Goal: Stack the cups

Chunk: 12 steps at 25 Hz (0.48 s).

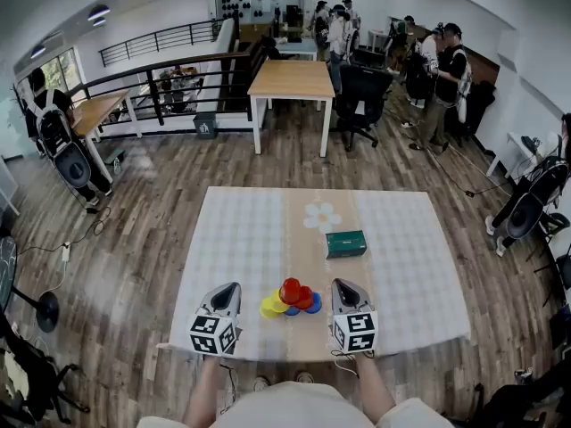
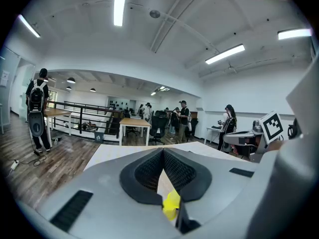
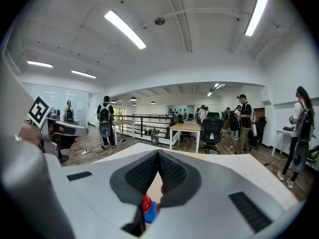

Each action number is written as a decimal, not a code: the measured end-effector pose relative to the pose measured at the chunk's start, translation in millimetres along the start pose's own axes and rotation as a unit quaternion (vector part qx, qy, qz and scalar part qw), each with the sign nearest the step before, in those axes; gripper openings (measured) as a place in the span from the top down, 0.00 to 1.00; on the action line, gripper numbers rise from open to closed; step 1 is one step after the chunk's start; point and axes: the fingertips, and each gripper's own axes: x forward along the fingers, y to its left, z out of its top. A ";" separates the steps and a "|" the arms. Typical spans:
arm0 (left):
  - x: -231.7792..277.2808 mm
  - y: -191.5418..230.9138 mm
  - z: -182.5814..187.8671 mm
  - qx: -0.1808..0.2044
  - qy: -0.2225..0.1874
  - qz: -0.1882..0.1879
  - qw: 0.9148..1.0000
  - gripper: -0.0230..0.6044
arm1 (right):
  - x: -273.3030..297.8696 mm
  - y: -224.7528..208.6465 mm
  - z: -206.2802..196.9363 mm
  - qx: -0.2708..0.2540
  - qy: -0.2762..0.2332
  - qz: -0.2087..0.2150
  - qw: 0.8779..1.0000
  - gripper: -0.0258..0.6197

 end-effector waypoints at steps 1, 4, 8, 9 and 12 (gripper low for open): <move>-1.7 0.0 -1.1 0.000 0.001 0.002 1.000 0.94 | -0.7 0.7 -0.3 0.001 0.000 0.001 1.000 0.96; -6.7 -0.1 -3.1 -0.002 0.001 0.005 1.000 0.94 | -3.4 3.1 -0.7 0.007 -0.003 0.005 1.000 0.96; -8.1 1.0 -6.3 -0.007 0.002 0.007 1.000 0.94 | -2.4 4.8 -3.3 0.007 0.000 0.008 1.000 0.96; -7.4 1.2 -7.0 -0.007 0.002 0.008 1.000 0.94 | -1.4 4.8 -3.6 0.006 0.001 0.010 1.000 0.96; -7.5 0.9 -8.8 -0.008 0.003 0.009 1.000 0.94 | -0.9 5.2 -3.8 0.004 0.002 0.013 1.000 0.96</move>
